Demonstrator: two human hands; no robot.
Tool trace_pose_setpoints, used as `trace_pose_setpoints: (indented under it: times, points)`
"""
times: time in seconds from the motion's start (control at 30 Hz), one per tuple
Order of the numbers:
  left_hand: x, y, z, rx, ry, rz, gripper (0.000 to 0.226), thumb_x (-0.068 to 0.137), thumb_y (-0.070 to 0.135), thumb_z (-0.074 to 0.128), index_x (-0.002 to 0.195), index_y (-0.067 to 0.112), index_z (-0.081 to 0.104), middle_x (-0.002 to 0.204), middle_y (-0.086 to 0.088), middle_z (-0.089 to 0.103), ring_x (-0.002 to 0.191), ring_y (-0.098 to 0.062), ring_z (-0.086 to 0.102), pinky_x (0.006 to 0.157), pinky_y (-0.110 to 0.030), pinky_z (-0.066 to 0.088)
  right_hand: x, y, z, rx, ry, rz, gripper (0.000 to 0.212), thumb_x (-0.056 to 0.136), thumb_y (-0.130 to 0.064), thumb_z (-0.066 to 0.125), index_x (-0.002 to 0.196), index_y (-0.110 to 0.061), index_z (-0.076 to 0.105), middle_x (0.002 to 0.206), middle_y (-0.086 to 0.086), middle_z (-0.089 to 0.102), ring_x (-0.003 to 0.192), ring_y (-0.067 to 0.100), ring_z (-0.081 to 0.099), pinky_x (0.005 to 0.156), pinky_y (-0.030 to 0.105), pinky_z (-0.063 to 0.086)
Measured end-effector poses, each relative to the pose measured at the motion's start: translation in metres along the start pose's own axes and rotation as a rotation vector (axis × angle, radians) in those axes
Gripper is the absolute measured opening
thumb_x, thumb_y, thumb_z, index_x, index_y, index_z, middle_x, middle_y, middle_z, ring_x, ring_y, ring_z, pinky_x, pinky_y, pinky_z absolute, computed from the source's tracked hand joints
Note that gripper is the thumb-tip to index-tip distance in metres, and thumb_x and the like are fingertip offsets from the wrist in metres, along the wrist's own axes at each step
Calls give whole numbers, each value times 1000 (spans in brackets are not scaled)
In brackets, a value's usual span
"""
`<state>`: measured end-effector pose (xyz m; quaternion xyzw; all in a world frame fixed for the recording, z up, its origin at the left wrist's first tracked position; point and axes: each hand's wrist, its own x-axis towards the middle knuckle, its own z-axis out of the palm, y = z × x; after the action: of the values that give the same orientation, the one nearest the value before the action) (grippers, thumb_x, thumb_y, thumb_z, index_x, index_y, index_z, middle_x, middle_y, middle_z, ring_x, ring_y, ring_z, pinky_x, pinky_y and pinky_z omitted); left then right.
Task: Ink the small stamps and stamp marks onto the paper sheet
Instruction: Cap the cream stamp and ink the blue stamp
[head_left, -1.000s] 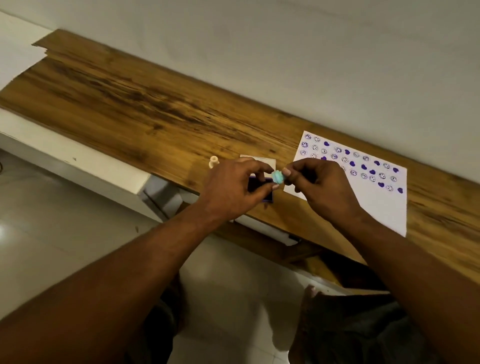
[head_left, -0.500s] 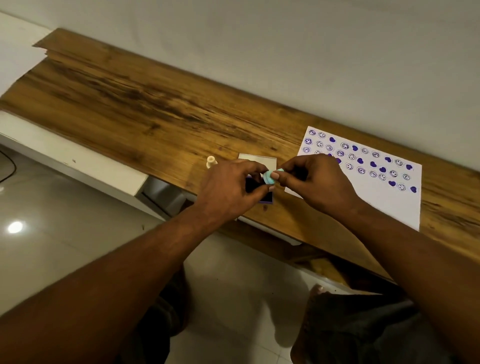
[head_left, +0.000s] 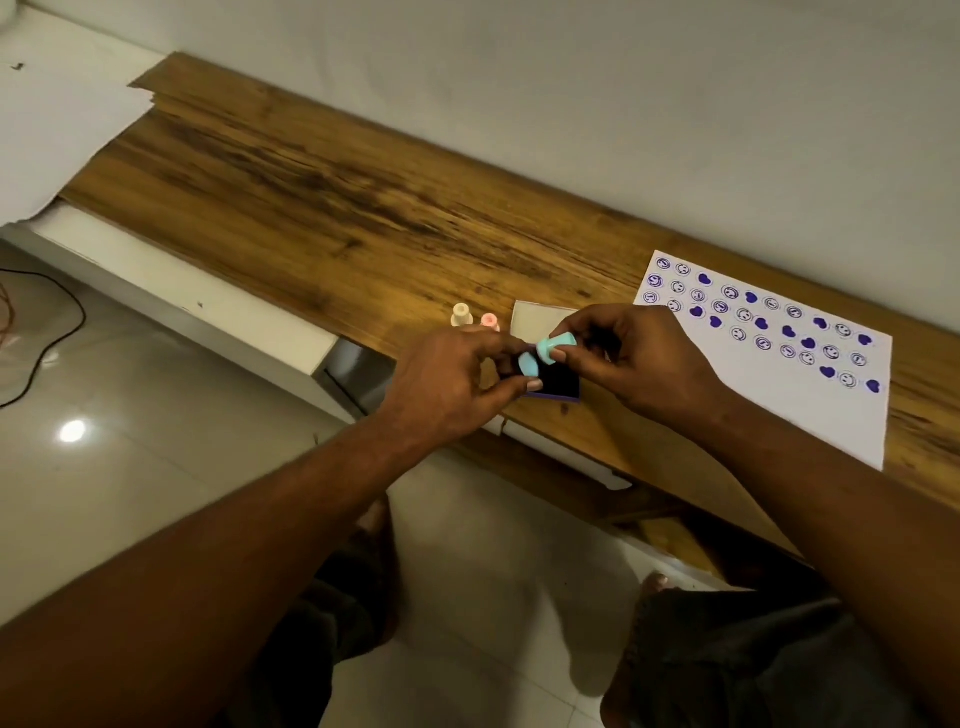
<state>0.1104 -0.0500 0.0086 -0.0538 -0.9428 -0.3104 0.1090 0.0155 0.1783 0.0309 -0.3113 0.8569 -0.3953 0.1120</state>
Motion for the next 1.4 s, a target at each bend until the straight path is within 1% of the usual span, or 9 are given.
trace_pose_setpoints:
  times: [0.1, 0.27, 0.47, 0.7, 0.87, 1.07, 1.17, 1.27, 1.4]
  points:
    - [-14, -14, -4, -31, 17, -98, 44, 86, 56, 78, 123, 33, 75, 79, 20, 66, 70, 9, 58, 56, -18, 38, 5, 1, 3, -7, 18, 9, 27, 93, -42, 74, 113, -24, 77, 92, -13, 73, 82, 8, 64, 62, 21, 48]
    - [-32, -41, -1, -35, 117, -277, 42, 86, 60, 77, 120, 35, 76, 70, 20, 64, 65, 3, 61, 56, -19, 40, 9, 1, 12, -24, 7, 40, 30, 92, -43, 74, 115, -23, 76, 91, -17, 70, 85, 1, 62, 60, 11, 44]
    - [-31, -53, 9, 8, 134, -360, 45, 86, 60, 76, 123, 35, 76, 70, 20, 63, 67, 2, 60, 58, -20, 39, 14, 1, 19, -60, -5, 53, 34, 92, -42, 75, 118, -20, 75, 97, -11, 72, 84, 4, 63, 60, 6, 41]
    - [-28, -57, 14, 63, 125, -345, 51, 88, 63, 72, 132, 37, 71, 79, 15, 67, 74, -4, 60, 59, -22, 39, 15, 2, 21, -86, -22, 65, 35, 92, -41, 75, 120, -20, 75, 97, -8, 72, 84, 8, 64, 60, 12, 40]
    - [-28, -56, 15, 45, 127, -360, 52, 88, 62, 73, 133, 36, 70, 87, 13, 71, 82, -5, 63, 65, -24, 45, 14, 3, 18, -143, -30, 62, 31, 93, -41, 74, 118, -22, 76, 92, -12, 71, 80, 6, 63, 56, 9, 40]
    - [-25, -54, 13, 60, 97, -381, 55, 89, 61, 72, 138, 35, 68, 75, 15, 65, 75, -6, 63, 67, -27, 48, 13, -3, 20, -333, -65, 3, 35, 95, -46, 69, 121, -22, 74, 94, -9, 70, 74, 5, 58, 58, 17, 37]
    - [-24, -49, 11, 82, 143, -356, 57, 88, 61, 74, 137, 33, 68, 72, 15, 66, 73, -5, 63, 66, -26, 49, 13, -6, 23, -414, -79, -16, 35, 97, -44, 67, 123, -22, 73, 106, -1, 74, 81, 8, 57, 60, 18, 38]
    - [-25, -42, 12, 84, 186, -306, 52, 88, 59, 74, 132, 31, 71, 82, 10, 74, 78, -6, 66, 68, -27, 52, 16, -12, 23, -448, -87, -5, 36, 98, -42, 66, 127, -21, 71, 112, 2, 74, 87, 11, 60, 65, 22, 42]
    - [-28, -33, 15, 140, 149, -191, 47, 93, 55, 71, 133, 30, 71, 84, 8, 76, 80, -7, 68, 68, -26, 50, 18, -17, 23, -475, -99, 22, 40, 98, -43, 65, 129, -18, 70, 115, 4, 74, 96, 18, 67, 72, 26, 48]
